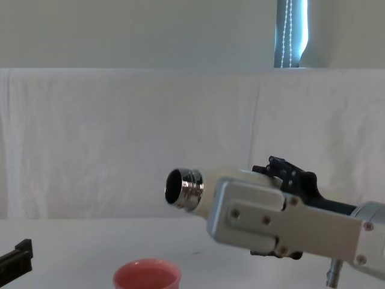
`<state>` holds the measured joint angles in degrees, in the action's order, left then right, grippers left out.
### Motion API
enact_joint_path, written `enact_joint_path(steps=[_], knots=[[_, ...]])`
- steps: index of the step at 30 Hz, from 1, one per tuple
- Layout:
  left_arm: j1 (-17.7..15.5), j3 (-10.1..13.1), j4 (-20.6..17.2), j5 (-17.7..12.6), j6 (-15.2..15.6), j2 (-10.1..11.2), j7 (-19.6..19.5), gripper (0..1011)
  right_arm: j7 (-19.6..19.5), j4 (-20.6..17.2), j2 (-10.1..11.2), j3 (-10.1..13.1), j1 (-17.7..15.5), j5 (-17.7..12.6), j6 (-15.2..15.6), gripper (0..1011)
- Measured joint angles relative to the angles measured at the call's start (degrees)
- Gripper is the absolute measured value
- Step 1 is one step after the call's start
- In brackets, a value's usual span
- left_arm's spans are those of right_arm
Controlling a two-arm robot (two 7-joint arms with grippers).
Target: Grasp the thermos with one hand and pour water into the cup lid.
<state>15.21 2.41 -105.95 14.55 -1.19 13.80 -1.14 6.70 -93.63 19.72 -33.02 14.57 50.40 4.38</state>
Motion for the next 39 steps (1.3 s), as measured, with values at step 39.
enact_joint_path(steps=[39], knots=[[0.0,0.0,0.0,0.0,0.0,0.0,0.0,1001,8.0,-2.8,-10.2,16.7,-8.4,-40.5,-1.4,956]])
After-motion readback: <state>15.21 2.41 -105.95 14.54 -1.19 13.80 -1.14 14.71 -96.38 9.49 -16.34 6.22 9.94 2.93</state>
